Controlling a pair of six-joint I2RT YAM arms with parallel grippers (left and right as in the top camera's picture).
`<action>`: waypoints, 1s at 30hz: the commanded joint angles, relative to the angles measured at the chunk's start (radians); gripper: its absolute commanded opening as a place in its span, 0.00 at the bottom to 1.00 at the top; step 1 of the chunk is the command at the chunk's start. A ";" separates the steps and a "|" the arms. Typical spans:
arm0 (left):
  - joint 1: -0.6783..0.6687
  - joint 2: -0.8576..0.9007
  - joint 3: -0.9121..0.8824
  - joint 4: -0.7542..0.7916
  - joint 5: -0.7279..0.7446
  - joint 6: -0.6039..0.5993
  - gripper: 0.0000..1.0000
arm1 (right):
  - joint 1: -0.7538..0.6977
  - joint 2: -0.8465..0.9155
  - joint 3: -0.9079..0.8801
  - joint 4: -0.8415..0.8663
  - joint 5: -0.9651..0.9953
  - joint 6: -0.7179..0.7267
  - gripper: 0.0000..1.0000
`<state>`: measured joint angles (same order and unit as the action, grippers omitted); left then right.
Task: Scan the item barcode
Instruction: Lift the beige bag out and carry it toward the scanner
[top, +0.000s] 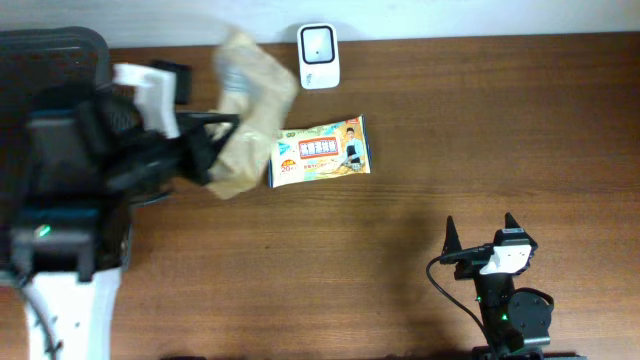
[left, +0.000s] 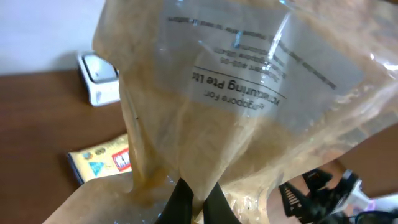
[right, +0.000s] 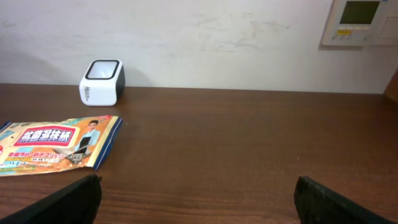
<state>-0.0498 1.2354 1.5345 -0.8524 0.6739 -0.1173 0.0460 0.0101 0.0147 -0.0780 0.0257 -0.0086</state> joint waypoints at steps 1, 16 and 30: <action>-0.169 0.107 0.005 0.006 -0.222 -0.002 0.00 | 0.006 -0.006 -0.009 -0.003 0.002 -0.006 0.99; -0.461 0.657 0.005 0.153 -0.297 -0.002 0.00 | 0.006 -0.006 -0.009 -0.003 0.002 -0.006 0.99; -0.592 0.889 0.005 0.658 -0.505 -0.439 0.00 | 0.006 -0.006 -0.009 -0.003 0.002 -0.006 0.98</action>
<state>-0.6319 2.1120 1.5311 -0.2520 0.3176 -0.3088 0.0460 0.0101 0.0147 -0.0780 0.0257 -0.0082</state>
